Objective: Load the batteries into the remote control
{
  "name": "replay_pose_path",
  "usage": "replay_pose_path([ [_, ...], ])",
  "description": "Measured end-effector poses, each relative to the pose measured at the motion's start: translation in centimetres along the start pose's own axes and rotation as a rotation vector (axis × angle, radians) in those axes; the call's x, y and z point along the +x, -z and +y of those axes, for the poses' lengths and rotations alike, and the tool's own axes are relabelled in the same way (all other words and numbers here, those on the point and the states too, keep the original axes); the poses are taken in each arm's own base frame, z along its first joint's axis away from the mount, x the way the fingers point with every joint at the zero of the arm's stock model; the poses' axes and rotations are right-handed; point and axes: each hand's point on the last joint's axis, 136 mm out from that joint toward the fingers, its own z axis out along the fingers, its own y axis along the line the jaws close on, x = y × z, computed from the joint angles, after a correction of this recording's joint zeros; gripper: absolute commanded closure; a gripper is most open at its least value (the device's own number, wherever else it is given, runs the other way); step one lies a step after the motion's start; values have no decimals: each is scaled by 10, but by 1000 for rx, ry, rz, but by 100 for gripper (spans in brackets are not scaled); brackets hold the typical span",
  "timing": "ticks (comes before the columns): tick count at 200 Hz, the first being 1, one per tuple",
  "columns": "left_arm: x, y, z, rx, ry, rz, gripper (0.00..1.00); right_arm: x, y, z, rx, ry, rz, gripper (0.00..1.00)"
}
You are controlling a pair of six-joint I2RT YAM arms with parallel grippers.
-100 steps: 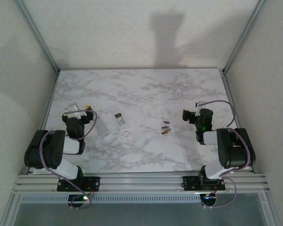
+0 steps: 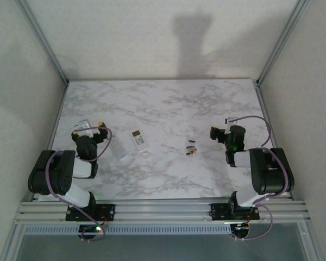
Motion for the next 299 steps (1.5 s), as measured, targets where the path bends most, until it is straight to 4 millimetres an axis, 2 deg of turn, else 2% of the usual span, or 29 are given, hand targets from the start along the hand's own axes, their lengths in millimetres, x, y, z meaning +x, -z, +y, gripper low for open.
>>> replay_pose_path([
  [24,0,0,0,-1,0,-1,1,0,1,0,0,4,4,1],
  [41,-6,3,2,-21,2,-16,1,-9,14,-3,18,-3,11,1],
  [55,-25,11,4,-45,12,-48,1,-40,36,-8,52,-53,-41,1],
  [82,-98,40,-12,-13,117,-195,1,-124,83,-8,57,-211,-111,1],
  [93,-125,47,-26,19,189,-205,1,-151,100,3,0,-269,-103,1],
  [106,-151,51,-48,67,263,-174,1,-163,118,25,-93,-311,-65,1],
  [118,-170,55,-72,125,328,-128,1,-154,134,57,-203,-328,18,1],
  [136,-180,62,-107,198,407,-17,2,-119,158,110,-351,-317,196,1],
  [149,-171,64,-135,239,427,94,3,-89,176,142,-427,-290,333,1],
  [163,-149,61,-167,255,399,238,3,-57,194,167,-467,-244,480,1],
  [184,-93,52,-210,234,281,455,3,-22,215,188,-468,-173,631,1],
  [197,-54,48,-224,199,206,566,3,-7,225,192,-440,-142,686,1],
  [210,-13,46,-225,152,139,666,4,1,230,189,-394,-133,717,1],
  [222,26,45,-218,90,87,761,5,6,232,184,-348,-139,730,1],
  [242,70,43,-206,-6,24,868,7,12,232,176,-291,-146,746,1],
  [265,101,42,-198,-69,-19,929,8,15,232,170,-251,-150,753,1],
  [299,120,36,-198,-104,-55,967,18,18,230,162,-201,-143,751,1],
])
